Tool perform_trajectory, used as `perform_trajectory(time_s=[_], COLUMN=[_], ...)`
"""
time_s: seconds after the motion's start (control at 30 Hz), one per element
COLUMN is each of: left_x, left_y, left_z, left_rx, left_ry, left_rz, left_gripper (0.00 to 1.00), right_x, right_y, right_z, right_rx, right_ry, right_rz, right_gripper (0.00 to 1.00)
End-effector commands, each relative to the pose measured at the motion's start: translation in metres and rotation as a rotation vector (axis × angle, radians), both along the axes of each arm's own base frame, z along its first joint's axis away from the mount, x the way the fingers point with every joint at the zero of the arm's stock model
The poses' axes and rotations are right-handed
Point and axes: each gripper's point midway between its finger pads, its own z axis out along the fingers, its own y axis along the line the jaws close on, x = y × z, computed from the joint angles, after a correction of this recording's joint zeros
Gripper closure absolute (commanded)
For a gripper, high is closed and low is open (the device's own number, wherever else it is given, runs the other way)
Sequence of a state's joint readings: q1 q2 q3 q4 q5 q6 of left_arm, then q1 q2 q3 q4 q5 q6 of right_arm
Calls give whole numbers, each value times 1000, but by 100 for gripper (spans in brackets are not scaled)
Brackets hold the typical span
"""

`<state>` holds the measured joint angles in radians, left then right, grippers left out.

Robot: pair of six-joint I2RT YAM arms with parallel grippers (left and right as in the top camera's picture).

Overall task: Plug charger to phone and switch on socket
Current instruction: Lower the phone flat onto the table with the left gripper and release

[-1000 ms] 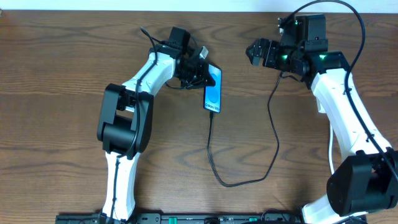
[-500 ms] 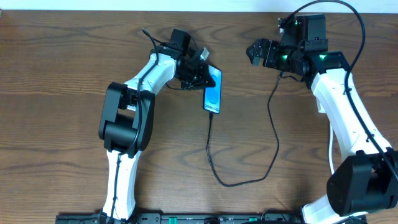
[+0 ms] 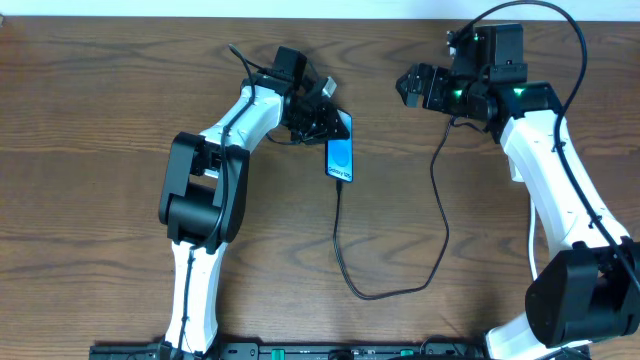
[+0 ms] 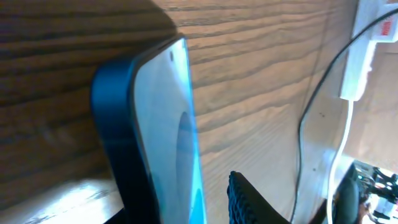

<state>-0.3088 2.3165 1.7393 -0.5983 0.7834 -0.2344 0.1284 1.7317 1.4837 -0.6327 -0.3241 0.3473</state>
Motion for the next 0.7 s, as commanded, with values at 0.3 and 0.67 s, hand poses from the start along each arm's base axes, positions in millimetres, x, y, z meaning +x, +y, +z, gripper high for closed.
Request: perform_trajectory(time_s=[0.3, 0.67], left_x=[6, 6], left_y=[12, 13], left_z=[-12, -13], left_rx=[85, 93], left_ry=[-31, -30], left_rz=[13, 15], left_gripper=[58, 56], right_x=[0, -11], right_y=[-7, -20], right_z=[2, -10], right_rx=[-32, -110], right_ry=[1, 54], right_rz=[-15, -32], right_gripper=[1, 1])
